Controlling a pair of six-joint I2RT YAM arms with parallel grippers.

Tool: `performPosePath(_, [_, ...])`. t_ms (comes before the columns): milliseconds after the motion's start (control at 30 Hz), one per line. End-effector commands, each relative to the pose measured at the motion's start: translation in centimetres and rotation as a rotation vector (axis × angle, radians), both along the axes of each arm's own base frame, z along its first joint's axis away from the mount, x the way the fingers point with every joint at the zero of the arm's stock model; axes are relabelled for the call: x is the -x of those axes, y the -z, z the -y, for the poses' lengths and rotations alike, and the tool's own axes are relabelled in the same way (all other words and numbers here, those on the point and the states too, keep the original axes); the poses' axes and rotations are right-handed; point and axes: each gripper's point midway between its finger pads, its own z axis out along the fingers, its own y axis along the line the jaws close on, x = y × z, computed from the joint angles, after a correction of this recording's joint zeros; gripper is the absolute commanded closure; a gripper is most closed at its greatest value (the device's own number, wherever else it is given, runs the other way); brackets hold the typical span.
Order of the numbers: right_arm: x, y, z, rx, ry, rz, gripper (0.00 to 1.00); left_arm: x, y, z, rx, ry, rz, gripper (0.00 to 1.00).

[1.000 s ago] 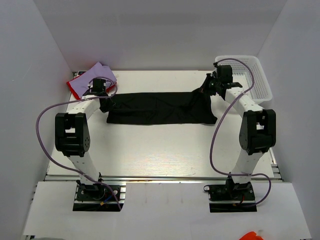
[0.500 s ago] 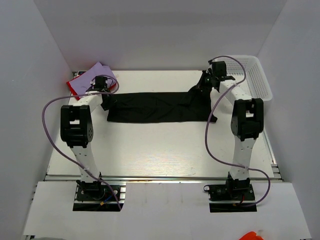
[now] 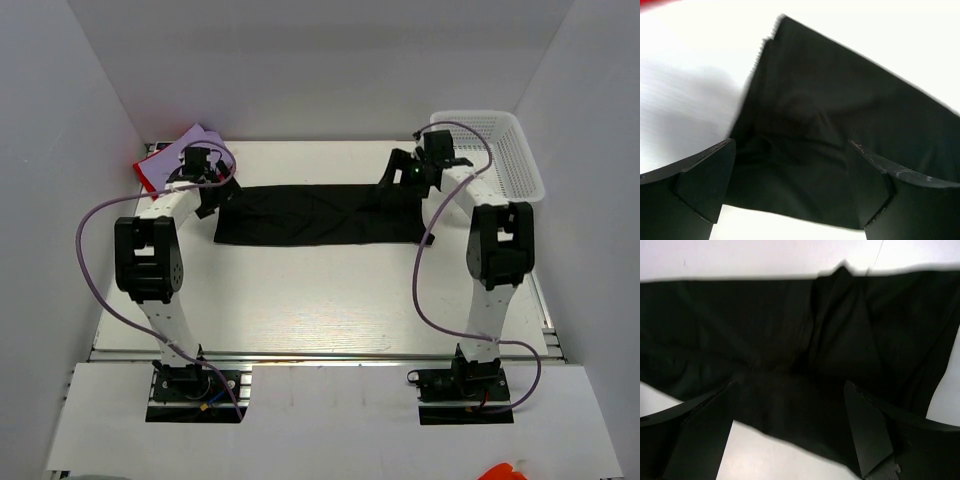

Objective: Fold and stack the t-shirts
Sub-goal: Fold the other side of the tshirt into a rectangle

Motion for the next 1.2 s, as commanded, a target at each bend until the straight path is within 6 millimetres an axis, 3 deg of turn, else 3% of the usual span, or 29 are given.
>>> performPosePath(0, [2.5, -1.0, -0.8, -0.033, -0.06, 0.022, 0.1, 0.1, -2.8, 3.4, 0.096, 0.183, 0.118, 0.0])
performPosePath(100, [4.5, 0.5, -1.7, -0.075, -0.104, -0.017, 0.1, 0.0, -2.5, 5.0, 0.13, 0.261, 0.137, 0.0])
performPosePath(200, [4.9, 1.7, -2.8, -0.121, -0.138, -0.046, 0.1, 0.4, -1.1, 5.9, 0.147, 0.303, 0.121, 0.0])
performPosePath(333, [4.1, 1.7, -4.4, -0.17, -0.186, -0.028, 0.1, 0.8, 0.4, 6.1, 0.159, 0.309, 0.092, 0.0])
performPosePath(533, [3.3, 3.3, -6.3, -0.218, -0.237, -0.053, 0.1, 2.0, 2.4, 5.7, 0.144, 0.298, 0.028, 0.0])
performPosePath(767, [2.2, 2.3, -8.3, -0.269, -0.273, 0.01, 0.1, 2.5, 4.3, 5.6, 0.143, 0.302, -0.013, 0.0])
performPosePath(967, [0.0, 1.1, -9.9, -0.333, -0.266, 0.038, 0.1, 3.3, 5.2, 4.6, 0.121, 0.269, -0.051, 0.0])
performPosePath(1167, [-4.5, -0.7, -12.4, -0.373, -0.257, 0.167, 0.1, 3.9, 5.3, 3.3, 0.079, 0.25, -0.072, 0.0])
